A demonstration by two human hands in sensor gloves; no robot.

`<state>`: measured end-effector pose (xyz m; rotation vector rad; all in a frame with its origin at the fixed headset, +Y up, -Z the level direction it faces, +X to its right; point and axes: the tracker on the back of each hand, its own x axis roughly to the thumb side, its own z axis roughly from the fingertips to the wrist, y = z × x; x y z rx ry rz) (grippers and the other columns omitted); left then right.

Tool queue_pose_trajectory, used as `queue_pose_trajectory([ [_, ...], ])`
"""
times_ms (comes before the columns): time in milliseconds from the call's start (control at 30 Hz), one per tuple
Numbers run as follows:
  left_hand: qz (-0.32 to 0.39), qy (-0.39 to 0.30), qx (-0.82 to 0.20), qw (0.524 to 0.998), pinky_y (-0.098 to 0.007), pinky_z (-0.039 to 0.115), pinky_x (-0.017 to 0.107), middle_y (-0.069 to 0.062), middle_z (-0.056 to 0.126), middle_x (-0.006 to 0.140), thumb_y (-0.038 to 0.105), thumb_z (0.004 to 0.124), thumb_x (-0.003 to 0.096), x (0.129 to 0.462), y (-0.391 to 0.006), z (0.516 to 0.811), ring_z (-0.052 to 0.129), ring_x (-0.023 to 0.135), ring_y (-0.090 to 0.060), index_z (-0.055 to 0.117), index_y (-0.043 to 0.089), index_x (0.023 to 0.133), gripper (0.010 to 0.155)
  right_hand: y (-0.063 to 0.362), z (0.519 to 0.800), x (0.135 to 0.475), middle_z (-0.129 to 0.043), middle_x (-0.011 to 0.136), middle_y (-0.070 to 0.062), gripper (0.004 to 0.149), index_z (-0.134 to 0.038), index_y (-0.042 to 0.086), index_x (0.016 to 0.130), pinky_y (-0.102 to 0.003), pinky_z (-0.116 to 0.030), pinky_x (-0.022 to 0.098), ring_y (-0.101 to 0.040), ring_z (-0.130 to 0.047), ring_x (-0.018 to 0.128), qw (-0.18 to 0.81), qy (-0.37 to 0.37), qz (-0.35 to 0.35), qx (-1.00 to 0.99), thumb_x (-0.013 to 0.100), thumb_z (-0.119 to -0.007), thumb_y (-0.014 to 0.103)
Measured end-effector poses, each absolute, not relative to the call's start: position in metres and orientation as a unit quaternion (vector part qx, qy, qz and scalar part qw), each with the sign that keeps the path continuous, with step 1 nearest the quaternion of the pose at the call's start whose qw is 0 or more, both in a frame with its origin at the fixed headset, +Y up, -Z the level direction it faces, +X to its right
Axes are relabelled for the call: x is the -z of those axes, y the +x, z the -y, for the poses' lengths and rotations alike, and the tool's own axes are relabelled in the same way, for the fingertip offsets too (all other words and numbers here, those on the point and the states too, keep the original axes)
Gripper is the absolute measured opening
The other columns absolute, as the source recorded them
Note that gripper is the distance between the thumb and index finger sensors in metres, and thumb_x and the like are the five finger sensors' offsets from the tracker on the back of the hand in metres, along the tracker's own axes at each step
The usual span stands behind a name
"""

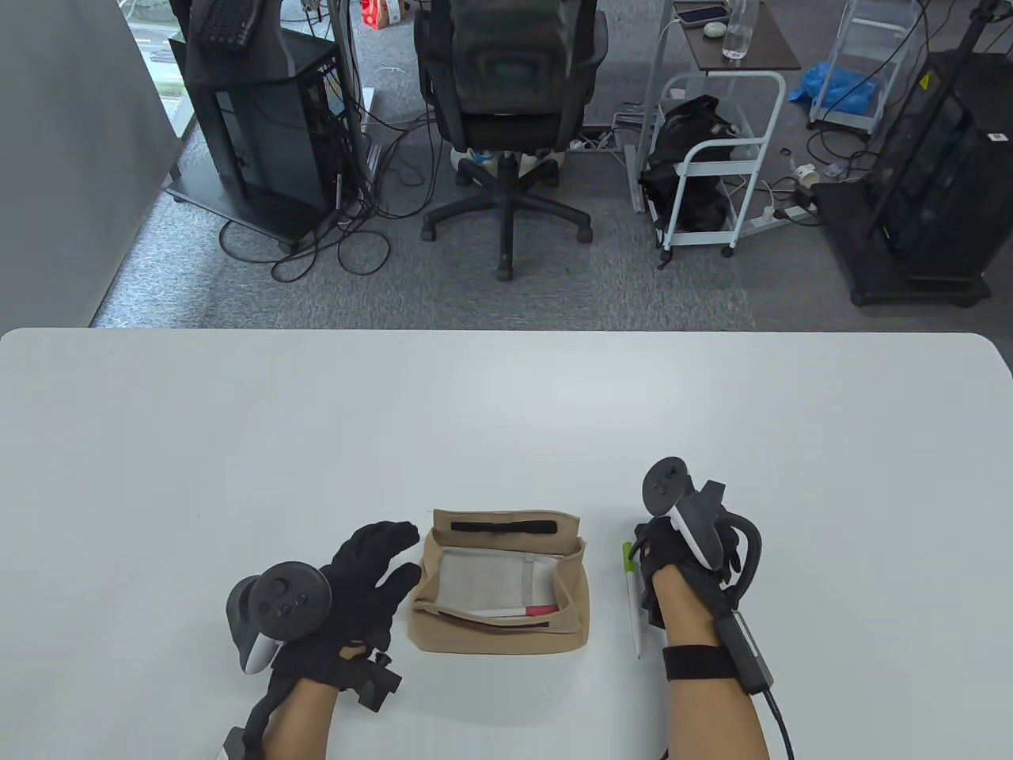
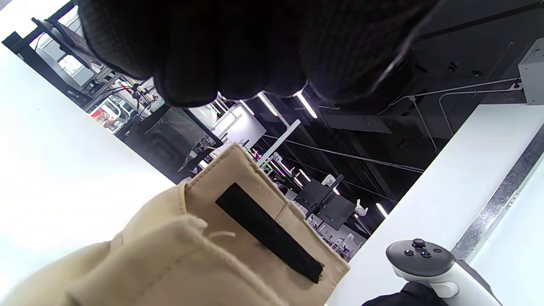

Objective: Twist to extend twist pen refills

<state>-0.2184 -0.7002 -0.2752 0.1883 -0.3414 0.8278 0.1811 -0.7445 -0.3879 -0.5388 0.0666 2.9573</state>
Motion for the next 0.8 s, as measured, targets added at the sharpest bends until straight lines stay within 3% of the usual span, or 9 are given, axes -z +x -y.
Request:
queue_pose_trajectory([
  [300, 0.157, 0.088, -0.401, 0.898, -0.060, 0.072, 0.061, -0.022, 0.077, 0.096, 0.038, 0.086, 0.0438, 0.276, -0.221, 0.702, 0.087, 0.083, -0.045, 0.076, 0.008, 0.096, 0.061, 0.183, 0.762, 0.392, -0.110, 0.041, -0.020, 0.053, -0.101, -0.006, 0.060, -0.066, -0.077, 0.047, -0.041, -0.102, 0.046, 0.047, -0.194, -0.044, -0.979, 0.032, -0.101, 0.039],
  [800, 0.156, 0.084, -0.399, 0.900, -0.060, 0.071, 0.061, -0.022, 0.076, 0.096, 0.038, 0.086, 0.0437, 0.275, -0.222, 0.703, 0.086, 0.084, -0.045, 0.075, 0.008, 0.097, 0.062, 0.183, 0.761, 0.391, -0.109, 0.042, -0.021, 0.055, -0.101, -0.006, 0.060, -0.067, -0.075, 0.048, -0.042, -0.100, 0.050, 0.046, -0.199, -0.054, -0.977, 0.033, -0.100, 0.042],
])
